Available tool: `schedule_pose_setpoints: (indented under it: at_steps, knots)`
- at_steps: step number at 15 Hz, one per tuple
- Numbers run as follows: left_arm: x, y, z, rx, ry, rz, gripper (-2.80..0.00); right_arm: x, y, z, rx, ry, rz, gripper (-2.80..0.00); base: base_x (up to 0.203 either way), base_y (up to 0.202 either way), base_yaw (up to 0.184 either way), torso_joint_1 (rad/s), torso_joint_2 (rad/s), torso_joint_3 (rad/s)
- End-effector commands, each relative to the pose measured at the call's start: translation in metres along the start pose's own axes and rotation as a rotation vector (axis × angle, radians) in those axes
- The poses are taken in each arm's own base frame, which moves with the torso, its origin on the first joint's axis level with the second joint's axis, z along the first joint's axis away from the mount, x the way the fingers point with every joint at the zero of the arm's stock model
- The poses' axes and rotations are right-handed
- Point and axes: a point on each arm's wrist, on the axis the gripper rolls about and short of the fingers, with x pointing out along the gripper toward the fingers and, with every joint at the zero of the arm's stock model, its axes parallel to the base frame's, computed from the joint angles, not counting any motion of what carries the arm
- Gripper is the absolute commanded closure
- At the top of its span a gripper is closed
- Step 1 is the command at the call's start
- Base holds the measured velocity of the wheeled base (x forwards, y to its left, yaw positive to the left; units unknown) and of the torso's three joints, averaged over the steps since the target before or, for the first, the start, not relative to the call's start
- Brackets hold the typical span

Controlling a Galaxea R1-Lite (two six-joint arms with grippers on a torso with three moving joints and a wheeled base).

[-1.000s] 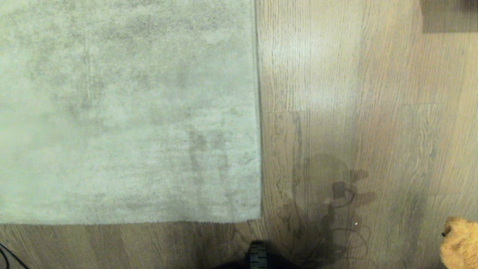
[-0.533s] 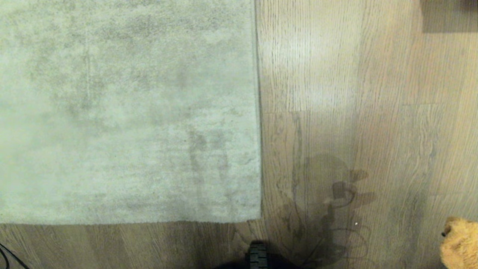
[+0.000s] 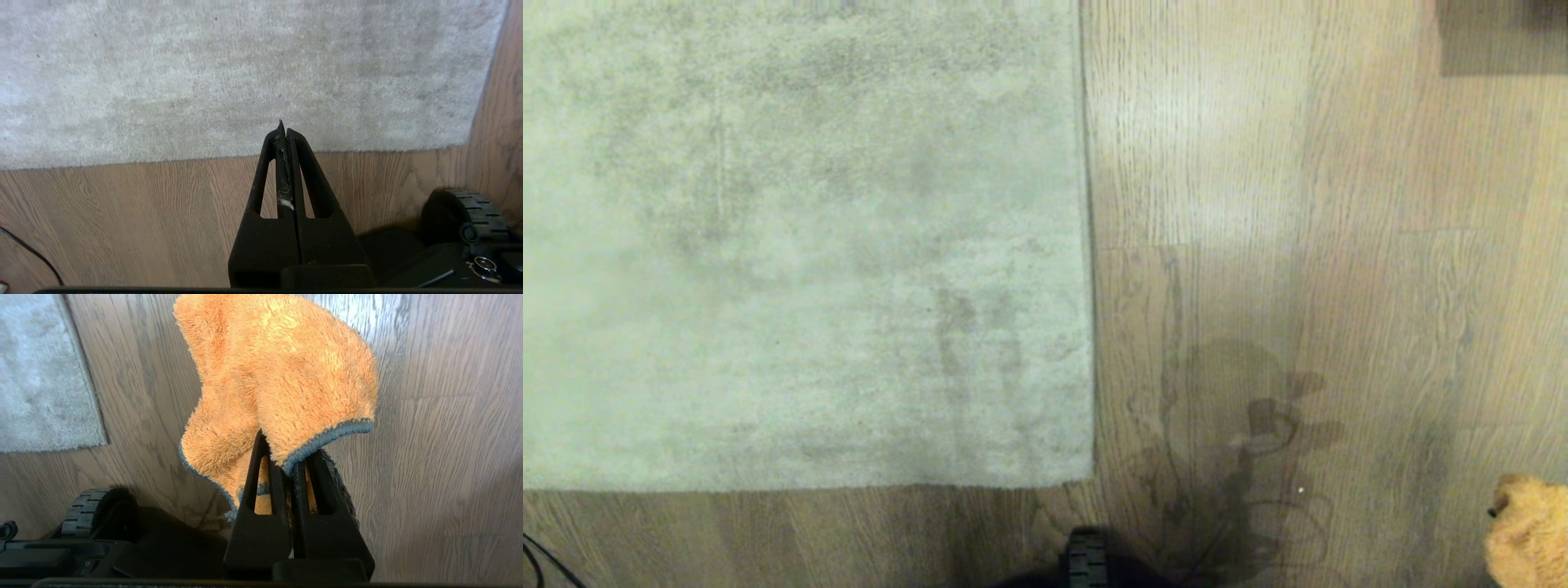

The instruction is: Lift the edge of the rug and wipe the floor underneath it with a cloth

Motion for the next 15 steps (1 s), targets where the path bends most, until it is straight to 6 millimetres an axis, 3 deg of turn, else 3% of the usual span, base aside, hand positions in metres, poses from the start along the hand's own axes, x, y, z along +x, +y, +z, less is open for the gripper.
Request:
schedule_pose_setpoints:
  at_steps: [1, 15]
  knots:
    - [0.0001, 0.0, 0.0, 0.0, 0.0, 0.0, 0.0, 0.0001, 0.0, 0.0001, 0.0, 0.001, 0.001, 0.0, 0.0, 0.0, 0.0, 0.002, 0.0, 0.149]
    - [0.0, 0.0, 0.0, 0.0, -0.001, 0.0, 0.0, 0.0001, 0.0, 0.0001, 0.0, 0.001, 0.001, 0.0, 0.0, 0.0, 0.0, 0.002, 0.0, 0.199]
